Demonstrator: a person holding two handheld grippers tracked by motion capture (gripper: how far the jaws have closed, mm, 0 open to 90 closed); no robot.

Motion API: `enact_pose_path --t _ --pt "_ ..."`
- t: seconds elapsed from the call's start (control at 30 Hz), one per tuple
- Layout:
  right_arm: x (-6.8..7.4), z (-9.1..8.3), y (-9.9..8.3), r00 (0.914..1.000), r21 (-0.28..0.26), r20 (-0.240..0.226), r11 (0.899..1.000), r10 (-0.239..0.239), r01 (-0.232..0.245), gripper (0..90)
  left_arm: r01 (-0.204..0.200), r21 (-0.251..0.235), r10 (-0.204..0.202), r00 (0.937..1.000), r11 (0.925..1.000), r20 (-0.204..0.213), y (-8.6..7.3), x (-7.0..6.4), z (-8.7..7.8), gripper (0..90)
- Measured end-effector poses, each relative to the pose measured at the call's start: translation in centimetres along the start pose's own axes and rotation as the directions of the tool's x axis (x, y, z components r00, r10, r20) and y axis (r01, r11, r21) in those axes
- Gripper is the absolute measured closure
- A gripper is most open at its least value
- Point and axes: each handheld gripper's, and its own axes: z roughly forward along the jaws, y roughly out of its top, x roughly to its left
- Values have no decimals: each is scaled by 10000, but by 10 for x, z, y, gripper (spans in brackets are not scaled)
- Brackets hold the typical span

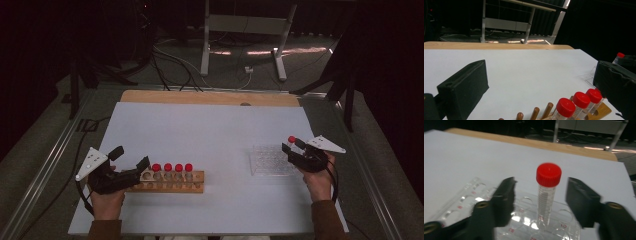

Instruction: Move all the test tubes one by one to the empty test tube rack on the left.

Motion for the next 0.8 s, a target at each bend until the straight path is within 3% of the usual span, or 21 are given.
enact_pose_path --t 0.17,0.43,0.8 --pt "-1 6 -5 9999 168 109 9998 125 -127 584 53 12 -53 10000 10000 -26 0 1 -1 6" --pt "2 9 -7 9992 266 409 9996 -49 38 736 98 52 -98 9999 9999 -27 -1 1 1 6" --pt "1 7 -7 9990 51 431 10000 72 -74 745 141 89 -140 9999 9999 -85 -1 2 0 6"
